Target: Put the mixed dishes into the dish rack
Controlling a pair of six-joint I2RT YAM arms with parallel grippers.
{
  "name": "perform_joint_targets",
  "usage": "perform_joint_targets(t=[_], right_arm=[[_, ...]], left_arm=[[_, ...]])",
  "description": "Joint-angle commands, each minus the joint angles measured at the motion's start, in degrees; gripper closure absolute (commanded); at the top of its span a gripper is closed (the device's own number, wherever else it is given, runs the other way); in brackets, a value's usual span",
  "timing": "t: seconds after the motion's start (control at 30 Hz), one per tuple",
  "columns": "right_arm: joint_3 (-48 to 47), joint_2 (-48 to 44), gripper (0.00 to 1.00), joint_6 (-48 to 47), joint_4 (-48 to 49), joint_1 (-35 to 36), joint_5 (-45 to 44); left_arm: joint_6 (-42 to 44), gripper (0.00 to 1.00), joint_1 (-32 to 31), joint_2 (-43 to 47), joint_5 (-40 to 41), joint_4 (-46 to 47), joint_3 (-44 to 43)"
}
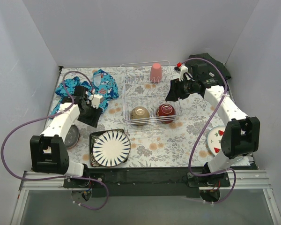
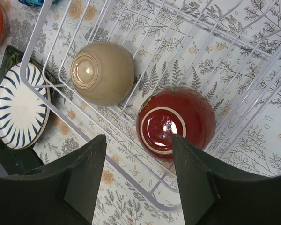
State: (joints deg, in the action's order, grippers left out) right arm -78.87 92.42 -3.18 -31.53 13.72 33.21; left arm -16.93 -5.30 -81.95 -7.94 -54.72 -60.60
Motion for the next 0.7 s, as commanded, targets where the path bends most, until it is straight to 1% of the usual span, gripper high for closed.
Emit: perform_joint_targets(t=[0.0, 0.03, 0.07, 0.2, 0.27, 0.33, 0.37, 0.47, 0.57, 0.67], right_arm=[[-0.9, 1.0, 0.34, 0.8, 2.1, -0.1, 1.3], [-0.9, 1.3, 0.34, 1.0, 2.3, -0.1, 1.5], [-0.9, 1.4, 0.34, 1.4, 2.6, -0.2, 1.8], [-1.1, 2.5, 0.34, 2.2, 3.5, -0.2, 3.1], [-1.2, 3.2, 0.34, 2.5, 3.8, -0.2, 4.0], [-1.5, 4.1, 0.34, 2.7, 4.2, -0.1, 4.6], [-1.5, 4.4, 0.34, 2.7, 4.4, -0.1, 5.1], [-2.4, 5.2, 0.34, 4.2, 4.7, -0.1, 5.8], [-3.4, 5.9, 0.34, 4.4, 4.7, -0.1, 6.3], [-4.0, 6.3, 0.34, 4.8, 4.6, -0.1, 6.3]], left_arm=[[-1.4, 0.47, 9.9, 5.5, 6.3, 0.2, -3.3], [-0.2, 0.47, 12.0, 5.7, 6.9, 0.5, -3.6], [3.0, 0.46, 15.8, 5.8, 7.2, 0.6, -3.8], [8.8, 0.46, 23.2, 3.0, 7.2, 0.7, -5.5], [9.2, 0.46, 26.5, 1.5, 10.7, 2.1, -7.2], [9.5, 0.45, 27.9, -0.7, 12.7, 4.2, -8.1], [9.5, 0.44, 28.8, -1.7, 15.0, 4.7, -8.9], [8.3, 0.44, 30.8, -4.9, 18.0, 5.3, -10.5], [6.5, 0.43, 32.9, -7.5, 19.0, 4.9, -10.7], [5.0, 0.43, 33.4, -8.7, 19.1, 4.9, -9.7]])
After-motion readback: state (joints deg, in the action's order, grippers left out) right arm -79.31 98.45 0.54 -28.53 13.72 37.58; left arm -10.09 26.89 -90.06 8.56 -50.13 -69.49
